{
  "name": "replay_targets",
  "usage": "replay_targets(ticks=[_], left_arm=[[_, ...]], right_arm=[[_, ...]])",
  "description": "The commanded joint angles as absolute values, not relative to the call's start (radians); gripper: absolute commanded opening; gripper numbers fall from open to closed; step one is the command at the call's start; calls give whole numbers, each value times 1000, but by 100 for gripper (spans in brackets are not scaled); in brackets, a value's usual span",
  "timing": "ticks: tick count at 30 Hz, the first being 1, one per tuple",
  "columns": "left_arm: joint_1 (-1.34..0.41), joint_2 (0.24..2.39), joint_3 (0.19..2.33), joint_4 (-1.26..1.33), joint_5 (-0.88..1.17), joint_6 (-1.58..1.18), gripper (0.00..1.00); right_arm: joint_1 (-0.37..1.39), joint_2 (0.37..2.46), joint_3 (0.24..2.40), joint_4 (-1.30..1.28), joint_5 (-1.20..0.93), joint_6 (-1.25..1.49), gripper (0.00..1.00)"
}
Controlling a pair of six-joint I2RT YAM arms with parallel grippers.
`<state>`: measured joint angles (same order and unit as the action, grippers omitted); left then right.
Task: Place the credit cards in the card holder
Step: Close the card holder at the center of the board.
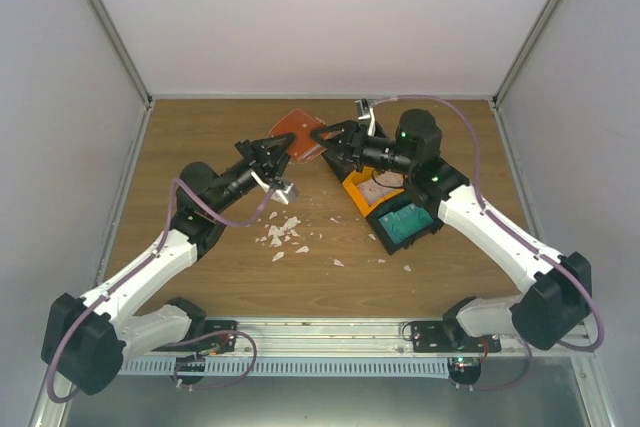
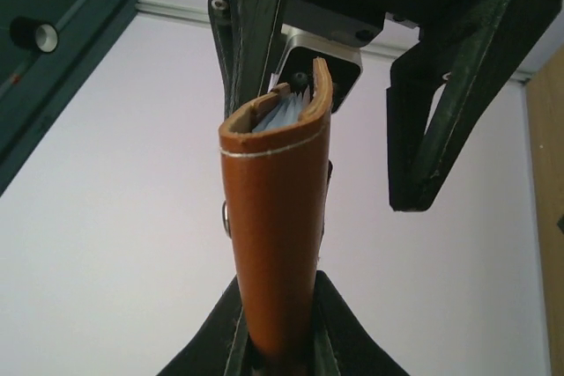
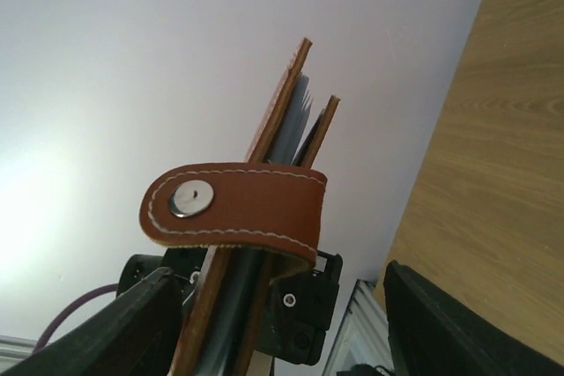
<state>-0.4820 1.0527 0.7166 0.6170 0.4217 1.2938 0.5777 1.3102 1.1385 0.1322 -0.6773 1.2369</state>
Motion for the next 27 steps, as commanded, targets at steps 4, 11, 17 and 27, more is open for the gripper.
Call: replay_targets(ticks=[4,11,17,27], left_arm=[[-509,1051,700,752,419,1414,5],[-524,1031,707,756,356,1186,45],[-535,952,805,418,196,726,59],[-531,869,856,11,187,-327,69]], right_arm=[[580,1353,1150,134,-731,1306,51],[580,1342,1141,164,-681,1263,13],[570,1315,1121,228,-578,1160,8],[562,1285,1044,328,-539,997,6]])
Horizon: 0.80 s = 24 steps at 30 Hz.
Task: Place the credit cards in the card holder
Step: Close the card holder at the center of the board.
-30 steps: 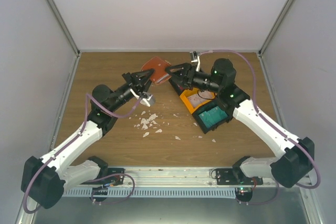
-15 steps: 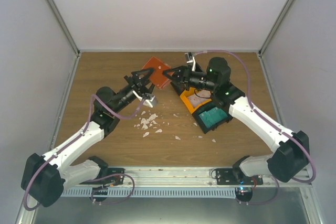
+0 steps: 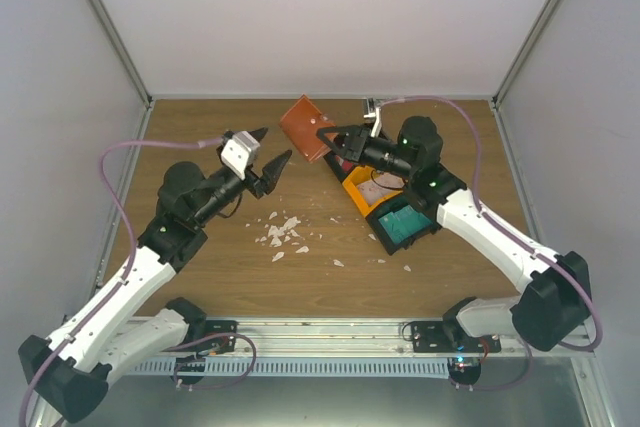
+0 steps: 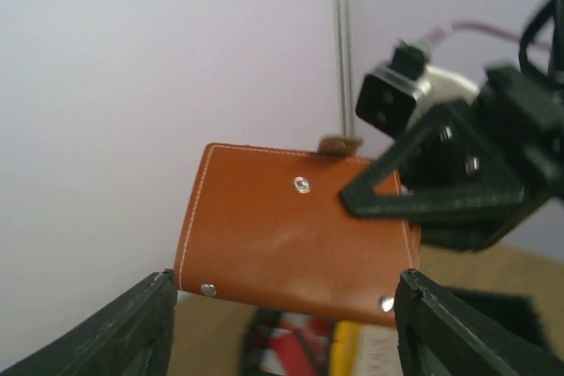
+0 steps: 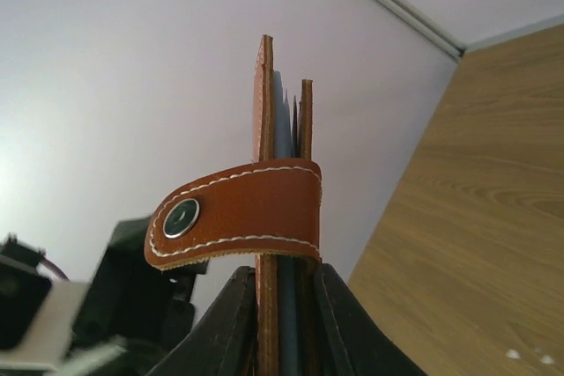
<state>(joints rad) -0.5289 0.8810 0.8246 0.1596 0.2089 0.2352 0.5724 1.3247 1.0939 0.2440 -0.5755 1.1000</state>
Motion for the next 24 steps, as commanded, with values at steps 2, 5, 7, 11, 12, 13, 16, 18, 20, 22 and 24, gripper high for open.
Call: replay_targets(ticks=[2,5,7,11,12,13,16,18,20,22,24], left_arm=[[-529,857,834,21,247,-460,82],[-527,830,760,97,299,-658,99],[-523,849,753,106,348,-752,99],[-522,905,784,98,411,-832,99],[-522,905,768,137,421,-854,99],[-522,904,747,186,431,-876,99],[-518,915,709,263,427,-959,91],[-514,930,705,291,418,-1012,80],[-513,941,705,334,416,-1033,69],[-513,945,691,402,415,-1051,61],[-512,949,677,448,409,-1061,52]], right_arm=[[563,1271,1006,367,-552,987,6],[563,1261,951,450,-590,1011,6],[563,1264,934,485,-618,1033,6],[568,1268,902,559,-655,1090,6],[570,1270,897,571,-661,1101,6],[573,1273,894,581,-667,1113,6],[584,1281,887,621,-683,1144,6],[592,1286,882,634,-688,1158,6],[599,1291,874,647,-689,1168,6],[606,1295,863,660,-693,1178,6],[610,1303,854,669,-697,1182,6]])
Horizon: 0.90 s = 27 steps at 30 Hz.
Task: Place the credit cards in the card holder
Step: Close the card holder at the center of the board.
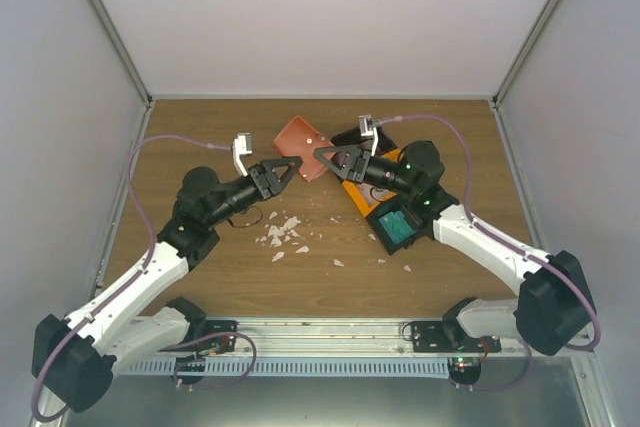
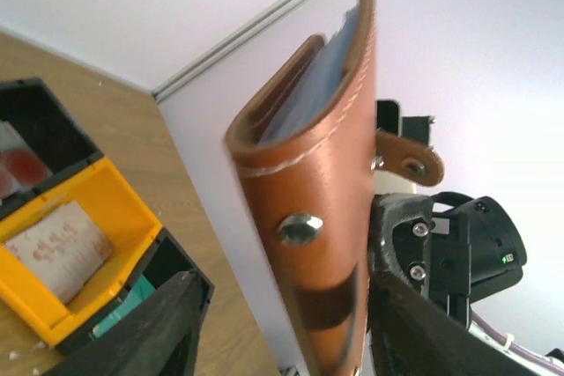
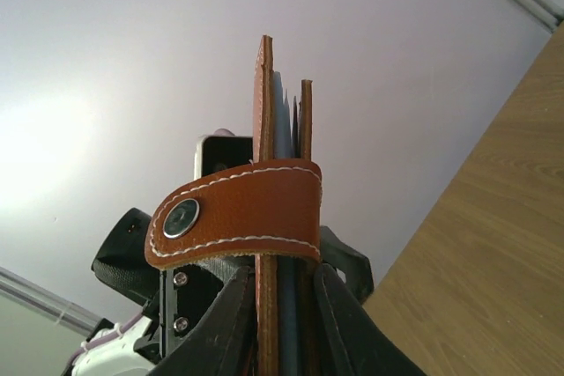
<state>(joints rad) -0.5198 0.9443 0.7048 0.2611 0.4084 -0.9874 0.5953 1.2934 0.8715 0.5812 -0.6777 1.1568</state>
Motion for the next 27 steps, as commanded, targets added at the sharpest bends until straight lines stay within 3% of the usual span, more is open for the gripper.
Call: replay_targets(ticks=[1,8,11,13,18,22,27], left_arm=[[-512,952,673,459,404,-1063,45],[-511,978,636,483,408,-1052,17],[-509,980,618,470,409,-1026,0],[-507,979,614,426,411,-988,0],[-493,994,618,237,446,-851,0],[-479,1062,619,125,533,-764,0],[-479,1217,610,138,653,-737,0]], right_arm=[[613,1305,850,675,-700,1184,6],[617,1301,808,642,-688,1142,9],[615,1286,797,561,-662,1079,20],[614,1269,794,472,-622,1014,36],[612,1211,755,271,-523,835,62],[612,1181,732,111,-457,730,70],[612,1143,726,-88,-323,694,71]])
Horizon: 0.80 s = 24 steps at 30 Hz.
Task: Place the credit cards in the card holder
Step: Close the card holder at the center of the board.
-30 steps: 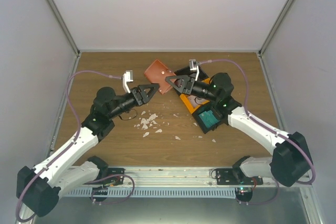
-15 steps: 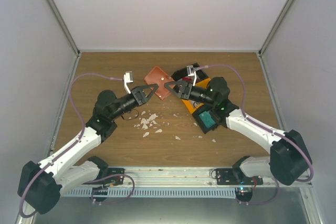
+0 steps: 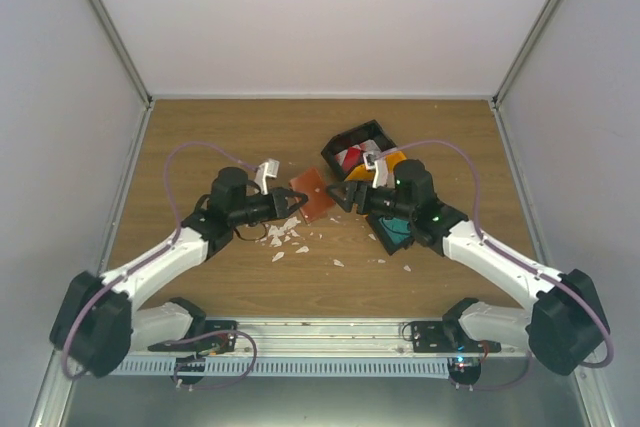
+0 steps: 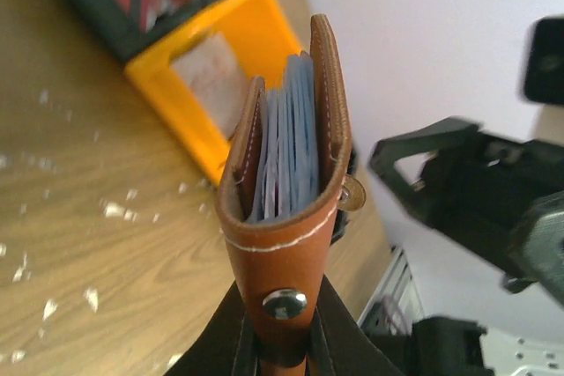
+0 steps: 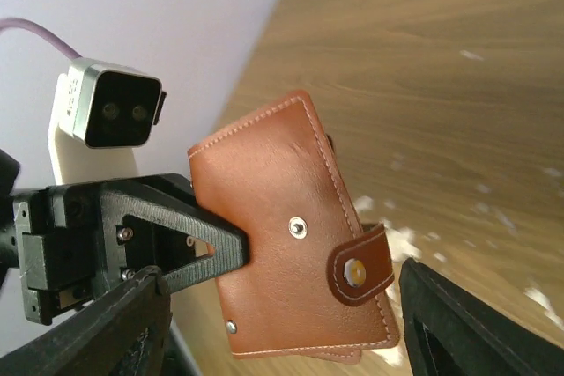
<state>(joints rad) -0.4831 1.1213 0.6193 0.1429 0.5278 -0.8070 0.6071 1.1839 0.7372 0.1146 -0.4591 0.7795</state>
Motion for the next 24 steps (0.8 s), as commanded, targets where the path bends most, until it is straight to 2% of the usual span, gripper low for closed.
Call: replay_targets(ticks=[1,9,18,24], left_arm=[[-481,1251,617,144,676,-735,0],[-509,1542,699,145,784,-700,0],[-524,1710,740,130,846,-658,2],[-534,1713,777,-27,736,-526,14]], right_arm=[[612,1135,726,-113,-298,697,72],[612,1098,731,-293,-194,761,72],[612,1031,664,-317,-221,813,72],[612,1022,636,-339,-219,837,70]])
